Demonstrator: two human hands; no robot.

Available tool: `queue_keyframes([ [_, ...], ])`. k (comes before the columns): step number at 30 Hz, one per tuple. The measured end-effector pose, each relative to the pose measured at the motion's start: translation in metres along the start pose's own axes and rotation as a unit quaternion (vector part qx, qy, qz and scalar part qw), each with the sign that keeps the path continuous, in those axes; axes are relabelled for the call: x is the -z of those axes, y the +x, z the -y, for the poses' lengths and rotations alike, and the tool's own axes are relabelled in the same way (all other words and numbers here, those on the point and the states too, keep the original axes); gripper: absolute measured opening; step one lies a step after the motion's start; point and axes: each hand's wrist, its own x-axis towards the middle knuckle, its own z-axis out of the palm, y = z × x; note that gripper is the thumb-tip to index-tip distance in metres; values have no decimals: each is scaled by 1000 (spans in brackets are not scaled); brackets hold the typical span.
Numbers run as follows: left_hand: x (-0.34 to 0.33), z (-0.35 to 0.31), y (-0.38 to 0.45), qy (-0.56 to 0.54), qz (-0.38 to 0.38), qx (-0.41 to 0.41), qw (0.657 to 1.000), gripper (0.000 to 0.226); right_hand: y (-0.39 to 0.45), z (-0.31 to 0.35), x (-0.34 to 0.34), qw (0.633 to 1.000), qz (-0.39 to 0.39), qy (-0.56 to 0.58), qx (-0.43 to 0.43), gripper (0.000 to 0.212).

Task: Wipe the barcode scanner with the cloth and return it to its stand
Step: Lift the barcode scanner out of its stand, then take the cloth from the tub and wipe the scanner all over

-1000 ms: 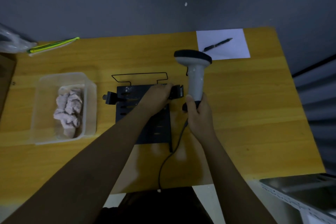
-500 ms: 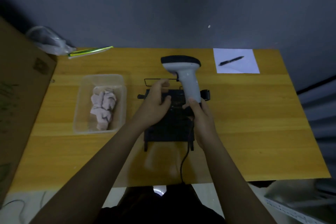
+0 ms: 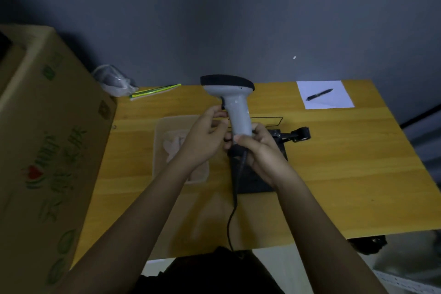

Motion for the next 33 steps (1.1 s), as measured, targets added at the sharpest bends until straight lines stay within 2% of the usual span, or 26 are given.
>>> queue_keyframes([
  [4, 11, -4, -3, -6, -3, -2, 1000, 38, 8, 5, -16, 999, -30, -4, 23, 27],
  [8, 15, -14, -5, -33, -10, -11, 999, 41, 14, 9, -24, 992, -65, -87, 71, 13],
  [11, 16, -22, -7, -61, 18, -1, 998, 45, 16, 14, -28, 988, -56, -107, 97, 6],
  [15, 20, -22, -6, -42, 53, 18, 998, 62, 14, 20, -24, 986, -41, -126, 101, 7],
  [21, 15, -22, -9, -39, 61, 12, 997, 65, 9, 21, -17, 984, -33, -148, 98, 7],
  [26, 12, -17, -12, -60, 55, 13, 997, 62, 2, 18, -10, 971, -33, -201, 126, 8],
  [29, 20, -11, -11, -49, 48, 13, 998, 56, -1, 14, -10, 970, -50, -190, 140, 9],
  [33, 33, 8, -7, -34, 12, 63, 997, 42, 4, 11, -15, 971, -83, -171, 146, 14],
])
